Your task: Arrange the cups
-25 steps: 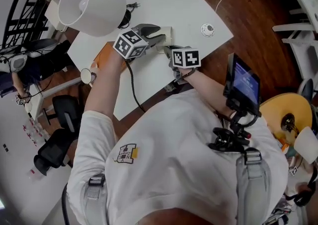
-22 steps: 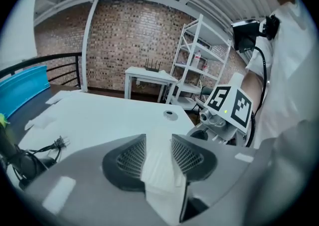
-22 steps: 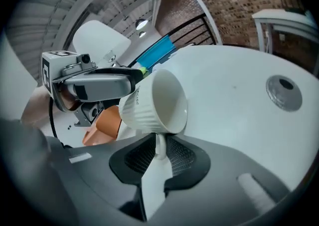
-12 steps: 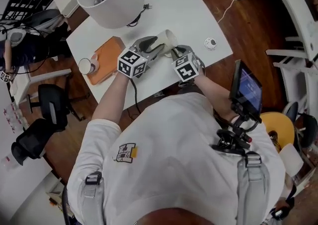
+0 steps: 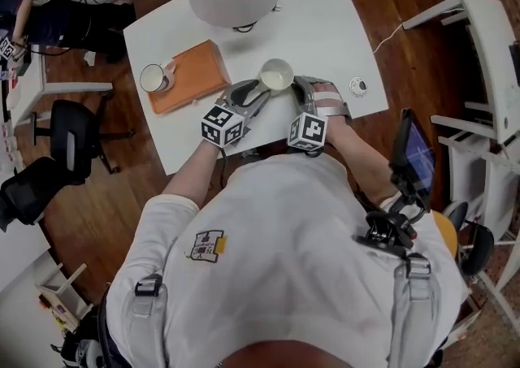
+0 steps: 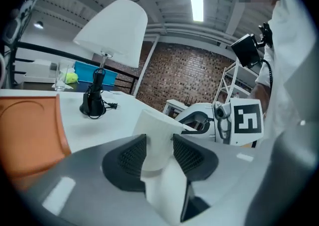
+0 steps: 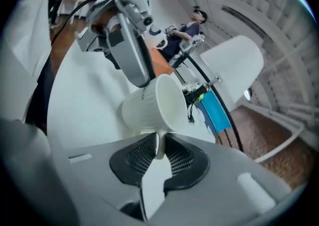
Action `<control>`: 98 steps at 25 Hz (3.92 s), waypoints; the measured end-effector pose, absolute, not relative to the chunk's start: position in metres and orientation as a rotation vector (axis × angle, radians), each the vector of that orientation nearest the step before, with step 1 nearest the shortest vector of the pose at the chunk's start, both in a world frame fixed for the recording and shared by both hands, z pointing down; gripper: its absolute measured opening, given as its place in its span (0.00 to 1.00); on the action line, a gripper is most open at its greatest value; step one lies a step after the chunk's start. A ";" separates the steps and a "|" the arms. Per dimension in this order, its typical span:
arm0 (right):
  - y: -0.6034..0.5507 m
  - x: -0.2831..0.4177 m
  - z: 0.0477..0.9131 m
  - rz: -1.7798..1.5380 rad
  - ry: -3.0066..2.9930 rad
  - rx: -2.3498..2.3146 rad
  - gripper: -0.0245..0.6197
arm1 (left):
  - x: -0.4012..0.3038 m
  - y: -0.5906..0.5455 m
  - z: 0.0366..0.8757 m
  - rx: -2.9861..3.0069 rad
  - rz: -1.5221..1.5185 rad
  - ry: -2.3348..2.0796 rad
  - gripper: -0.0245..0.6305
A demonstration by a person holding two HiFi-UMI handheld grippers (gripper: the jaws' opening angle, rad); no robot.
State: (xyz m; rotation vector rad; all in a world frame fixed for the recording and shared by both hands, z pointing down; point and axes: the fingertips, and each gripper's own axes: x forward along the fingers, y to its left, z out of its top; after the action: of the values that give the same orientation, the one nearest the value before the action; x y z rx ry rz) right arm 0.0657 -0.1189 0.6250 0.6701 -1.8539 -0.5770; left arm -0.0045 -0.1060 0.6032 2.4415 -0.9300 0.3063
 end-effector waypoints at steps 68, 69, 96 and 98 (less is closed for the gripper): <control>-0.153 -0.194 0.552 -0.280 -2.599 -0.273 0.66 | -0.183 -0.130 0.557 2.218 0.734 -1.402 0.66; -0.153 -0.196 0.554 -0.280 -2.599 -0.281 0.66 | -0.185 -0.131 0.559 2.206 0.735 -1.408 0.66; -0.167 -0.215 0.560 -0.124 -2.752 -0.215 0.66 | -0.186 -0.126 0.569 2.111 0.573 -1.485 0.65; -0.168 -0.215 0.560 -0.129 -2.755 -0.214 0.66 | -0.186 -0.126 0.571 2.108 0.574 -1.481 0.65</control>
State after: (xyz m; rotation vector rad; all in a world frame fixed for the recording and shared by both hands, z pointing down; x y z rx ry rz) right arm -0.2152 -0.1676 0.5599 -0.2138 -2.7554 -0.1290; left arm -0.1860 -0.1262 0.5709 2.1076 -1.4809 0.5737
